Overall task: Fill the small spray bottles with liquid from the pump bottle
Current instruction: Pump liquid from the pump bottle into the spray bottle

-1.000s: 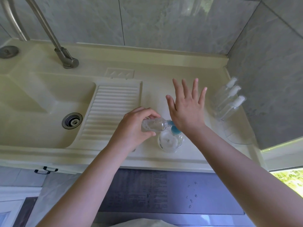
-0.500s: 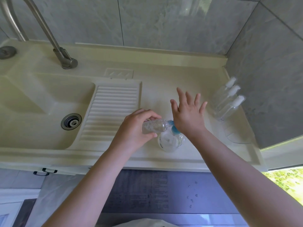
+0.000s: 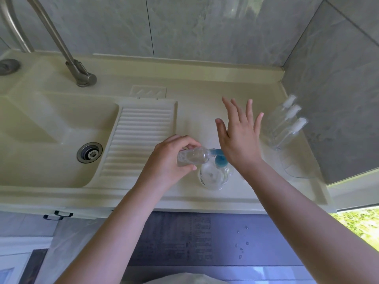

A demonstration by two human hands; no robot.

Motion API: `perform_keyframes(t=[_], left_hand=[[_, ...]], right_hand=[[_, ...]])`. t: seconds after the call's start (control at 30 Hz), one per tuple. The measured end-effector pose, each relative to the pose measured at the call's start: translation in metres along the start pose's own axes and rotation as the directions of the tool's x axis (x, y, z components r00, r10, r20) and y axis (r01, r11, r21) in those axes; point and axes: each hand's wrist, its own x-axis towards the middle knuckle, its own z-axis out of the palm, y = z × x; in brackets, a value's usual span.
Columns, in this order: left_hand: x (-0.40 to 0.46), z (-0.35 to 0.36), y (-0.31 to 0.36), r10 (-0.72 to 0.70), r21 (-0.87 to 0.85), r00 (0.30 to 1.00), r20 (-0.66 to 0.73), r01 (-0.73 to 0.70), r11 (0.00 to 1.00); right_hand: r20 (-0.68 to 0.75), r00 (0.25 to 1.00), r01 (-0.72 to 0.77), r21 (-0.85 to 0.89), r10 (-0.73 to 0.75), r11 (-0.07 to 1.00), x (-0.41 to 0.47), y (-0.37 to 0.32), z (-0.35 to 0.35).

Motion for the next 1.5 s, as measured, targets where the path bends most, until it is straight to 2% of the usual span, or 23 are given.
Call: perform_keyframes(t=[0.1,0.27,0.33,0.43,0.63,0.73,0.9,1.03,1.2,1.23,1.33,1.5], left_hand=[[-0.001,0.003,0.001,-0.003,0.005,1.000,0.005,0.003,1.000],[0.000,0.004,0.002,0.002,-0.010,1.000,0.007,-0.002,1.000],[0.000,0.003,0.002,0.003,-0.007,1.000,0.004,-0.003,1.000],[0.000,0.004,0.001,0.010,0.007,1.000,0.006,-0.010,1.000],[-0.001,0.004,0.001,0.017,-0.003,1.000,0.003,-0.017,1.000],[0.000,0.005,0.001,0.026,0.002,1.000,0.014,-0.026,1.000],[0.000,0.004,0.003,0.015,-0.003,1.000,0.018,-0.015,1.000],[0.001,0.004,0.004,0.019,0.008,1.000,0.016,-0.019,1.000],[0.001,0.003,0.005,0.027,0.014,1.000,0.011,-0.027,1.000],[0.001,0.003,0.005,0.027,0.016,1.000,0.008,-0.027,1.000],[0.001,0.004,0.005,0.028,0.024,1.000,0.010,-0.028,0.999],[0.000,0.002,0.006,0.035,0.009,0.999,0.013,-0.035,0.999]], right_hand=[[0.144,0.984,-0.102,-0.045,0.108,0.994,-0.006,0.000,0.009],[0.077,0.995,-0.049,-0.155,0.062,0.987,0.003,-0.002,-0.002],[0.100,0.993,-0.057,-0.119,0.069,0.991,0.000,-0.005,0.001],[0.218,0.963,-0.163,-0.001,0.159,0.987,-0.006,-0.003,0.008],[0.251,0.959,-0.147,0.041,0.133,0.988,0.000,0.000,0.000],[0.355,0.910,-0.260,0.088,0.214,0.962,-0.005,0.000,0.005],[0.248,0.956,-0.161,0.008,0.154,0.987,-0.003,0.004,-0.001],[0.367,0.889,-0.331,0.100,0.274,0.938,-0.010,0.002,0.004],[0.251,0.951,-0.178,-0.036,0.181,0.983,-0.005,0.002,-0.003],[0.283,0.939,-0.196,-0.030,0.196,0.980,-0.006,0.002,-0.002],[0.461,0.835,-0.358,0.041,0.300,0.933,-0.008,0.002,0.002],[0.466,0.839,-0.284,-0.068,0.282,0.956,-0.001,0.003,-0.006]])
